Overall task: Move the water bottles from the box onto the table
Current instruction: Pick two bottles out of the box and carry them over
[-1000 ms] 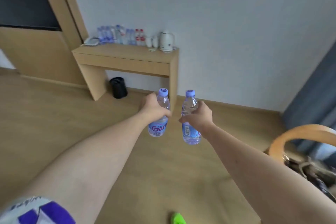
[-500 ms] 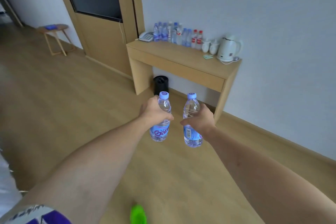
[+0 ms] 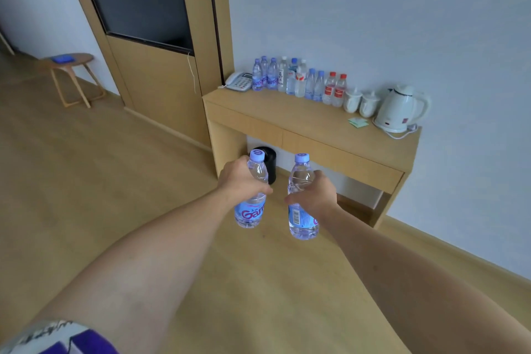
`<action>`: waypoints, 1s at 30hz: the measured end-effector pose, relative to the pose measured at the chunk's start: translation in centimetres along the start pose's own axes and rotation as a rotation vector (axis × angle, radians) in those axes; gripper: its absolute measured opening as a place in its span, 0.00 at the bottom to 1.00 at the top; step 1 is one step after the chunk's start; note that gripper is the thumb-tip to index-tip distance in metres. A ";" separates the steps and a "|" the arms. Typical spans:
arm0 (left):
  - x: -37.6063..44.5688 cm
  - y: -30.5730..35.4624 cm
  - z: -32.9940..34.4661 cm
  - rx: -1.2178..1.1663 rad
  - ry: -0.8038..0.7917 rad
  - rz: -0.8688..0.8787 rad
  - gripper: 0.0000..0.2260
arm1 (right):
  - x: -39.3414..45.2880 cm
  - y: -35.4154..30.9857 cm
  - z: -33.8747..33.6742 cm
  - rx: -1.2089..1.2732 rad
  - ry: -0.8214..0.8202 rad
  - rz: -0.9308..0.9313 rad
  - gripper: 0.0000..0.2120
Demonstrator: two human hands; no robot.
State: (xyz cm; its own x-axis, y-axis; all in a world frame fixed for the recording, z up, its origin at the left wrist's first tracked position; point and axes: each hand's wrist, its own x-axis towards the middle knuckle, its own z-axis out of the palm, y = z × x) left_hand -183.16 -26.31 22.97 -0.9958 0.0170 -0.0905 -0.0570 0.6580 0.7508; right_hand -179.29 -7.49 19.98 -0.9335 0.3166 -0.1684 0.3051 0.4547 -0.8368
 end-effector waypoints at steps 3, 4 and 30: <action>5.5 -0.3 -1.5 -0.026 0.003 0.001 0.26 | 4.6 -2.6 2.0 0.012 0.008 0.005 0.30; 7.2 -0.6 -1.7 -0.029 0.000 -0.002 0.26 | 6.2 -3.3 2.7 0.006 0.008 0.010 0.30; 64.6 0.9 -2.5 -0.019 -0.114 0.028 0.28 | 59.9 -17.4 14.1 0.011 0.003 0.106 0.36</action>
State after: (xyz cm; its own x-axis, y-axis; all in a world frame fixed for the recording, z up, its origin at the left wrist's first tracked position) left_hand -247.70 -26.47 19.42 -0.9823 0.1219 -0.1424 -0.0314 0.6419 0.7662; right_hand -243.18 -8.24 17.12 -0.8955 0.3648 -0.2548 0.4000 0.4090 -0.8202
